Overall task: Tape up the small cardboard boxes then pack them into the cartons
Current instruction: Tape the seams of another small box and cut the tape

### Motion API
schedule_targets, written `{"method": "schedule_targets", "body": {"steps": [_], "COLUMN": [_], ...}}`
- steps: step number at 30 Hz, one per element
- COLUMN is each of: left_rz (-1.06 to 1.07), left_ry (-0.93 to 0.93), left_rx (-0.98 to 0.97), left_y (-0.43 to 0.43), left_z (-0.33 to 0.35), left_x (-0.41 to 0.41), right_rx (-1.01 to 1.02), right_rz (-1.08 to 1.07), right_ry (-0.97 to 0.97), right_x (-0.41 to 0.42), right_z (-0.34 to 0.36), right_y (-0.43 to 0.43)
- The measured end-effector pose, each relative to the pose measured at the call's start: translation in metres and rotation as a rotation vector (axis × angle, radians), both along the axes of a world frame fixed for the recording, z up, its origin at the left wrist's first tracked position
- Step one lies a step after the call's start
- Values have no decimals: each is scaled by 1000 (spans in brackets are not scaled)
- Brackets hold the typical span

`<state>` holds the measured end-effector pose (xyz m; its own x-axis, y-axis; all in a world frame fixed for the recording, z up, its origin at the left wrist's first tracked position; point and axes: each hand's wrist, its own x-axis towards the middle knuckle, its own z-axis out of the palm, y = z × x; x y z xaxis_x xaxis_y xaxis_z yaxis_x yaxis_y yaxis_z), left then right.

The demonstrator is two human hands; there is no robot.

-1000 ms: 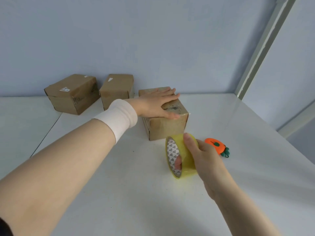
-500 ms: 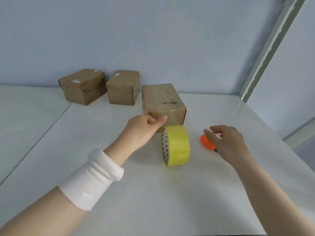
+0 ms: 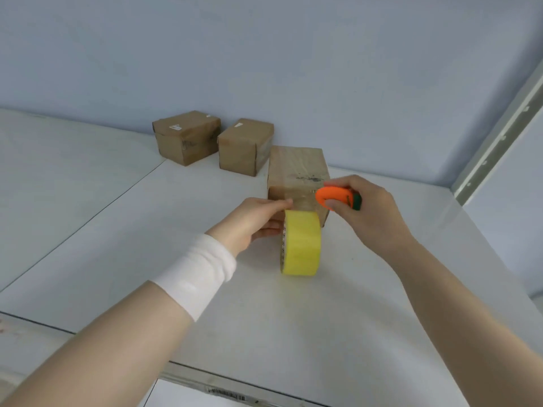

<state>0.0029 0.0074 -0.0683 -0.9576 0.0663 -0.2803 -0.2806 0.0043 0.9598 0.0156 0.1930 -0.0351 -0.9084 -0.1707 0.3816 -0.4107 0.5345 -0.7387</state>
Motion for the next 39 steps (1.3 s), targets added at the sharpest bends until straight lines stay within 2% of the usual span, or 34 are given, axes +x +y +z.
{"method": "schedule_targets", "body": {"steps": [11,16,31,39], "left_rz": [18,25,45,48], "left_ry": [154,163,184,201], "left_rx": [-24,-17,0,-25], "left_y": [-1,-1,-1,-2], "left_z": [-9,-11,-14,-14], "left_x": [-2,-5,-10,-11], "right_rx": [216,310,301,395], "right_rz": [113,162,243,239], "right_ry": [220,322,400,384], "right_x": [-35,-40,-40,-39], "right_z": [-3,-4,-3,-3], "right_y": [-40,-40,-35,-18]}}
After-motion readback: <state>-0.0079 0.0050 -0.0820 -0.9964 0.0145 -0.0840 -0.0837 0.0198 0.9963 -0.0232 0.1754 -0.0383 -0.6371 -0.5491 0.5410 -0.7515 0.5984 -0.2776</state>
